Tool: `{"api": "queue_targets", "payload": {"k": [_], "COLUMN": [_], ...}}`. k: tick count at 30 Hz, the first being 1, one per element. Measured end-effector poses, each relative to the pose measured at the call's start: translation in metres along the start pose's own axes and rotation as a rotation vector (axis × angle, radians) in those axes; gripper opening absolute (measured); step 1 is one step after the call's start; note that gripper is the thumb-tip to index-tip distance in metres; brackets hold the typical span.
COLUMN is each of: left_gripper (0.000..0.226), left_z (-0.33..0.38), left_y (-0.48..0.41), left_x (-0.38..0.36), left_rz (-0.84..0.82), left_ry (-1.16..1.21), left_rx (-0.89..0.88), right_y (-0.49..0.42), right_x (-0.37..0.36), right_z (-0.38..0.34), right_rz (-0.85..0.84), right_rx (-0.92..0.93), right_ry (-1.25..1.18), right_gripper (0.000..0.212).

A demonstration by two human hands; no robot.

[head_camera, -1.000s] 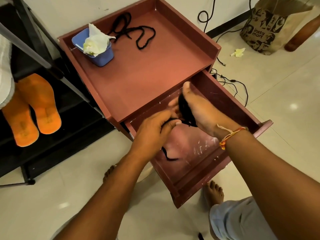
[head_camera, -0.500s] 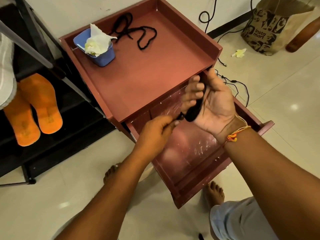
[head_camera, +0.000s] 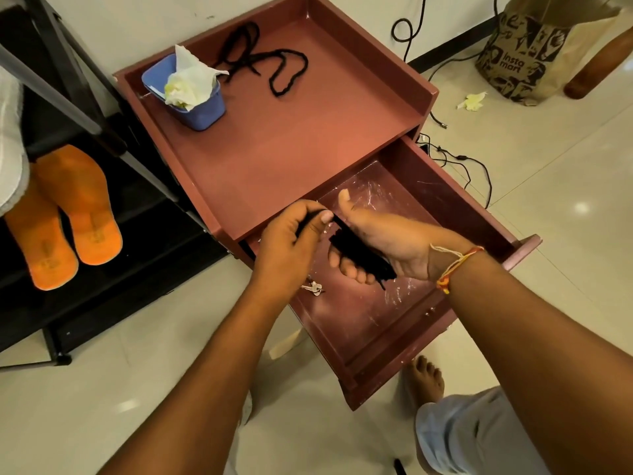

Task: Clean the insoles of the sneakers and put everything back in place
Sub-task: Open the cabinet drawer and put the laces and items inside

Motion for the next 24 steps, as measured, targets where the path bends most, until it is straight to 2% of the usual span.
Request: {"api": "queue_targets", "payload": {"k": [3, 5, 7, 12, 18, 21, 24], "left_gripper": [0.023, 0.029, 0.031, 0.038, 0.027, 0.015, 0.013], "left_z": [-0.014, -0.02, -0.019, -0.013, -0.026, -0.029, -0.034], "left_y": [0.005, 0.012, 0.021, 0.027, 0.022, 0.018, 0.015], "left_x": [-0.009, -0.028, -0.045, -0.064, -0.055, -0.046, -0.042], "left_rz": [-0.008, -0.108, -0.183, -0.215, -0.145, -0.09, -0.031], "left_ry": [0.176, 0.31, 0.487, 0.823, 0.723, 0.683, 0.609], "left_rx": [0.176, 0.311, 0.416, 0.523, 0.533, 0.491, 0.455], "right_y": [0.001, 0.001, 0.0, -0.005, -0.006, -0.006, -0.008], "right_x": [-0.024, -0.03, -0.029, -0.014, -0.008, -0.006, -0.002], "right_z": [-0.009, -0.02, -0.025, -0.027, -0.025, -0.023, -0.017], "right_rz": [-0.225, -0.346, -0.389, -0.264, -0.172, -0.101, -0.029], "right_rx": [0.038, 0.086, 0.11, 0.19, 0.199, 0.179, 0.131], "right_ry": [-0.335, -0.578, -0.711, -0.841, -0.833, -0.773, -0.724], "right_gripper": [0.068, 0.061, 0.059, 0.054, 0.048, 0.042, 0.034]}}
Point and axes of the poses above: each hand's wrist, its own y-axis away from the middle knuckle, its own x-axis out of the back of the hand, z = x × y, the point moved 9 cm from there along -y, towards the middle knuckle, and after that the axes turned 7 degrees about -y, right-handed, at the moved point
